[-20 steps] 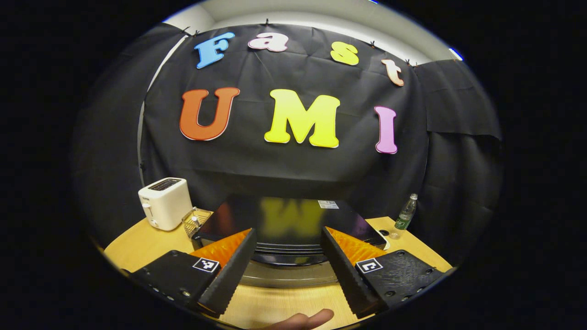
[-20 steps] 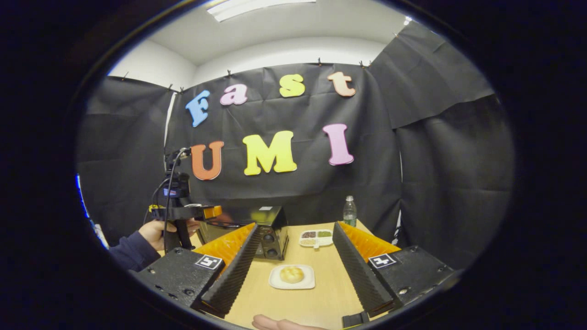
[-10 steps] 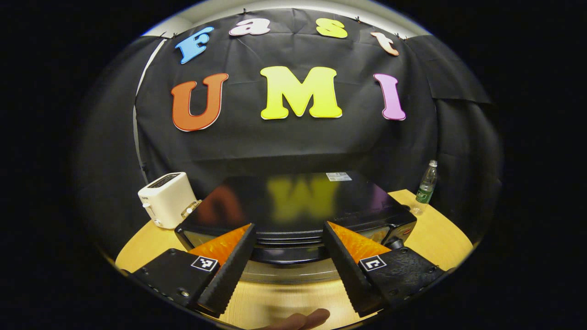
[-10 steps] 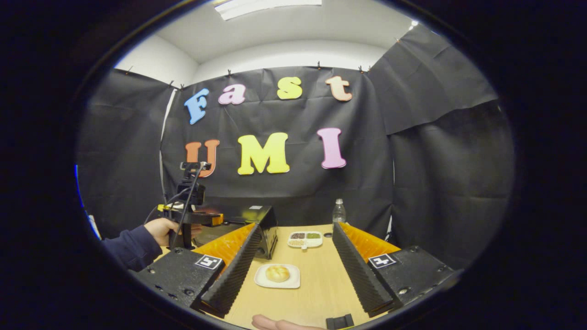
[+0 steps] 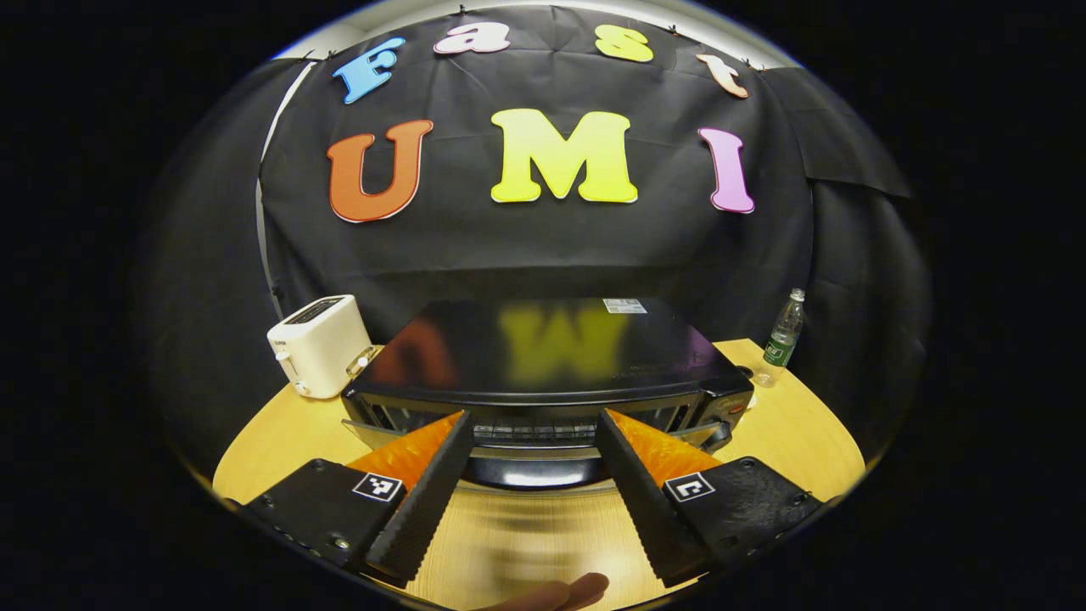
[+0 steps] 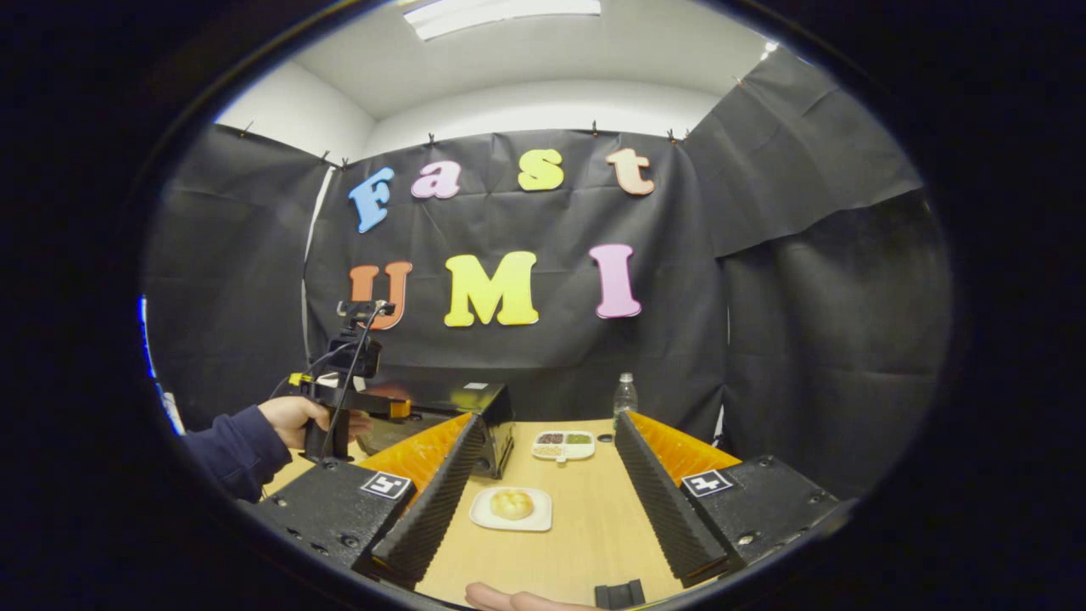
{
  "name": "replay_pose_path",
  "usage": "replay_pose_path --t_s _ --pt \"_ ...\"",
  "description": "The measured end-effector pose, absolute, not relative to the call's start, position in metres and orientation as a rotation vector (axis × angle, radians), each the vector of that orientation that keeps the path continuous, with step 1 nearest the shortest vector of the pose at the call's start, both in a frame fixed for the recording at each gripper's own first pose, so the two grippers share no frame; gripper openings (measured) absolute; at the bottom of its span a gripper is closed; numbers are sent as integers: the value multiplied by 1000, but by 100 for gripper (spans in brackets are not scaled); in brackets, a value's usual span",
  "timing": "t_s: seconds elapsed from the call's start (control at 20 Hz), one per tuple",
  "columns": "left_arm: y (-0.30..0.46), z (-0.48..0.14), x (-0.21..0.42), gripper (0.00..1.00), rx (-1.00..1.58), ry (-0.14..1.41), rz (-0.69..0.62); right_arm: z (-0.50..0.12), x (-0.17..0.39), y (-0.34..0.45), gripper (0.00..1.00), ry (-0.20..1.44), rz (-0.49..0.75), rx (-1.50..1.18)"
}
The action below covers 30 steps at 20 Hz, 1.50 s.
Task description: Open the electric oven with the left hand, put the food in, and close the electric oven.
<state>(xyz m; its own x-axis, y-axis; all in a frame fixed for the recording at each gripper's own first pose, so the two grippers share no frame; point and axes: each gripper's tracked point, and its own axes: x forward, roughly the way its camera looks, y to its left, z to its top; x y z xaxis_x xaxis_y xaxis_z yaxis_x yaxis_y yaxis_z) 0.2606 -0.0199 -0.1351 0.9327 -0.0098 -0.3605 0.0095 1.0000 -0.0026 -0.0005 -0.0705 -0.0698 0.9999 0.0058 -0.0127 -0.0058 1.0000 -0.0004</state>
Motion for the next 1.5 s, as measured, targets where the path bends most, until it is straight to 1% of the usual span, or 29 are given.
replay_pose_path --t_s 0.3,0.35,0.4,0.55,0.6,0.65,0.9,0.95,1.0,1.25,1.35,1.5 --pt "-20 -147 226 97 3 378 -17 -75 -3 -64 98 30 21 10" --pt "-20 -150 220 100 -2 372 -17 -75 -3 -64 98 32 21 9" --pt "-20 -154 214 97 -6 373 -17 -77 -3 -63 98 32 19 9" --pt "-20 -164 198 96 -7 357 -18 -78 -2 -59 98 33 22 9" --pt "-20 -170 193 100 -10 355 -14 -80 -1 -57 98 35 23 9" --pt "-20 -175 188 96 -7 350 -10 -81 -1 -55 98 38 25 8" --pt "-20 -199 168 96 0 319 8 -92 5 -48 98 61 34 -8" --pt "-18 -205 165 88 -2 319 14 -93 6 -46 98 65 35 -10" --pt "-19 -211 162 96 0 320 14 -96 8 -46 98 70 35 -12" --pt "-18 -245 149 96 -8 369 9 -107 14 -43 98 94 36 -19" --pt "-17 -251 147 96 0 362 9 -111 16 -40 98 106 38 -21" --pt "-17 -282 143 96 -8 431 6 -119 21 -38 98 123 36 -32"
